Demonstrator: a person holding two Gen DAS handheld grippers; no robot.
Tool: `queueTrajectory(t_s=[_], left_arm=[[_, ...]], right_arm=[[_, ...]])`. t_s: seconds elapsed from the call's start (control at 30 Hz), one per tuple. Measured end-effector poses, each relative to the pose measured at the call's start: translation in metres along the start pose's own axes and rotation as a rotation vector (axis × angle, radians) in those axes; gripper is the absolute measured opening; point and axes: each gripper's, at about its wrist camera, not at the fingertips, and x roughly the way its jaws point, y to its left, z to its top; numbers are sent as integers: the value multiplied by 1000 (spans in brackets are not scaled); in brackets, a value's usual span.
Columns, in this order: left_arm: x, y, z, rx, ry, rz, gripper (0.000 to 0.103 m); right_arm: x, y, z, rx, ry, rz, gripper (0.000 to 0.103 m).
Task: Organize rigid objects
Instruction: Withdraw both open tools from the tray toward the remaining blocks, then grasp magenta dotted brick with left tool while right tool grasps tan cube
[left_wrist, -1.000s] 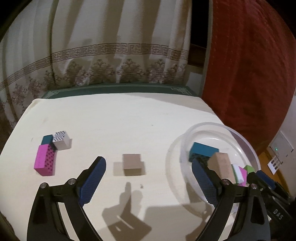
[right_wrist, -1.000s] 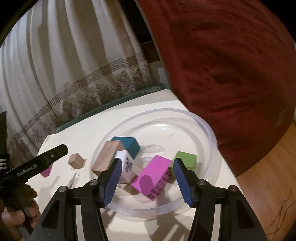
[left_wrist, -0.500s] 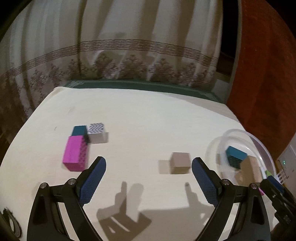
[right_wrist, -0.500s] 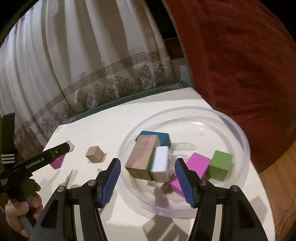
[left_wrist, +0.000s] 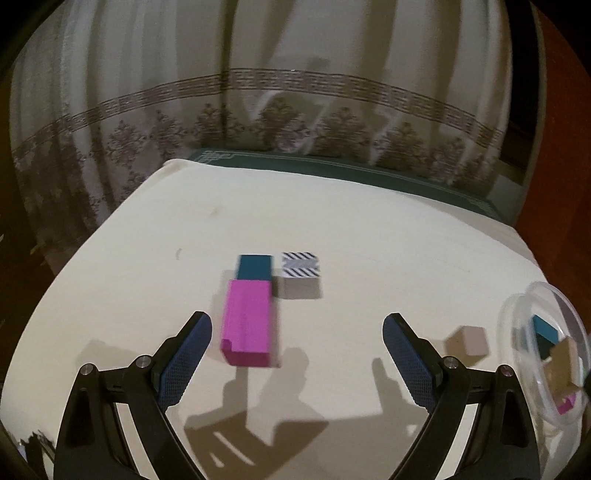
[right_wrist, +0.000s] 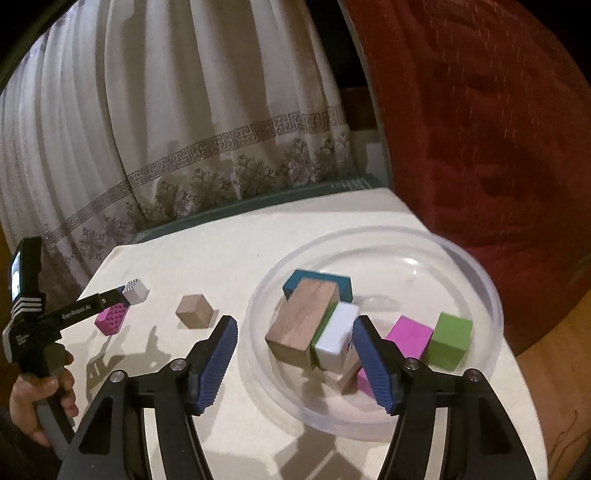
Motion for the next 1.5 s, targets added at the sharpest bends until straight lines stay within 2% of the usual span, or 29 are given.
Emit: queueTrajectory(t_s=[0.1, 0.37, 0.5, 0.87, 1.13, 1.3, 1.5], left_arm=[[6, 12, 1, -22, 6, 22, 92], [33, 27, -4, -46, 68, 38, 63], [46, 34, -5, -72, 99, 19, 34], [25, 38, -8, -91, 25, -6, 32], [9, 49, -6, -131, -22, -23, 33], [8, 50, -7, -141, -24, -26, 33], [5, 52, -7, -152, -31, -31, 33]], right_arm=[[-4, 8, 3, -29, -28, -7, 68], [6, 31, 8, -83, -9, 51, 69], [19, 42, 9, -94, 36, 101, 69], [60, 76, 11, -134, 137, 168, 69], [83, 97, 12, -190, 172, 145, 69], [107, 109, 10, -219, 211, 130, 60], [132, 122, 9, -265, 256, 85, 46]])
